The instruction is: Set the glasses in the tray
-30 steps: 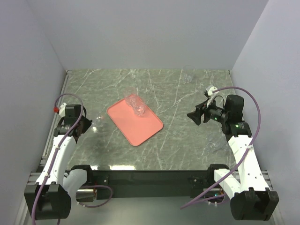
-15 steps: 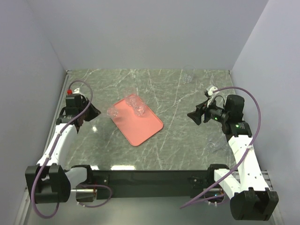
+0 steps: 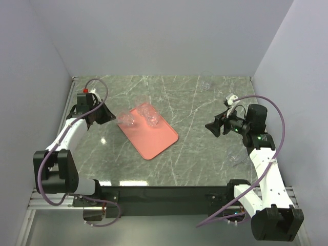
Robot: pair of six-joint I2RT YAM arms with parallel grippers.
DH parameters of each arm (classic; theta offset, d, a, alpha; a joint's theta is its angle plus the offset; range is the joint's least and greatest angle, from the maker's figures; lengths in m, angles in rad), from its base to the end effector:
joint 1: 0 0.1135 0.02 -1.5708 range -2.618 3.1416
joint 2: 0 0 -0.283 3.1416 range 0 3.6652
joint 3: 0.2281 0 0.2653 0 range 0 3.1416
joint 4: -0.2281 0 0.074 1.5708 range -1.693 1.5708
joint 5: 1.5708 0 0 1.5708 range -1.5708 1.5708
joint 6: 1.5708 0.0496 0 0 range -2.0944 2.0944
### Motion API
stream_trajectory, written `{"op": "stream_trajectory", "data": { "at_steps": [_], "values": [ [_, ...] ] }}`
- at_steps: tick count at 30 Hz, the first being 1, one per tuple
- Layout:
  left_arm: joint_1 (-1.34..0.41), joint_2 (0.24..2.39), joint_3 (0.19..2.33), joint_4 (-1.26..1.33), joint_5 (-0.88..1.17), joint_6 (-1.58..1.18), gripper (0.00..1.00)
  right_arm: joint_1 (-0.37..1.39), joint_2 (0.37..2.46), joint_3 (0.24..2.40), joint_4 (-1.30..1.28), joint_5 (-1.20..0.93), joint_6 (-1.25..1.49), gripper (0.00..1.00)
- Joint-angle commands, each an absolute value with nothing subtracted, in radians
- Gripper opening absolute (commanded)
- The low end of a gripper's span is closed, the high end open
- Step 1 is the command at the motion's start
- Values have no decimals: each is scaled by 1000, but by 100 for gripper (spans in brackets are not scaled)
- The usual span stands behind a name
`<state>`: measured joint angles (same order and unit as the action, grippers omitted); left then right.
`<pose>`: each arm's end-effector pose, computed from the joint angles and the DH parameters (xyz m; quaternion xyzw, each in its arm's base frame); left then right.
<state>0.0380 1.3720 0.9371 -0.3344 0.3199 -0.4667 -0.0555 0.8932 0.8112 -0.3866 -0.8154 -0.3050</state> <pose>0.3111 -0.0038 0.2522 -0.1668 0.8957 -0.2252 0.3451 0.2031 0.0249 0.3238 -0.3033 0.7502 0.2461 0.5335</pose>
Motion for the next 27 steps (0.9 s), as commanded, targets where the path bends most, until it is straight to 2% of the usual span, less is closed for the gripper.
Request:
{"op": "stream_trajectory", "data": {
  "at_steps": [1, 9, 27],
  "values": [
    [37, 1416, 1014, -299, 379, -431, 0, -63, 881, 808, -354, -836, -316, 74],
    [-18, 1522, 1083, -301, 347, -426, 0, -64, 884, 808, -356, -834, -319, 74],
    [-113, 1727, 1265, -362, 137, -393, 0, -67, 884, 813, -364, -836, -325, 74]
  ]
}}
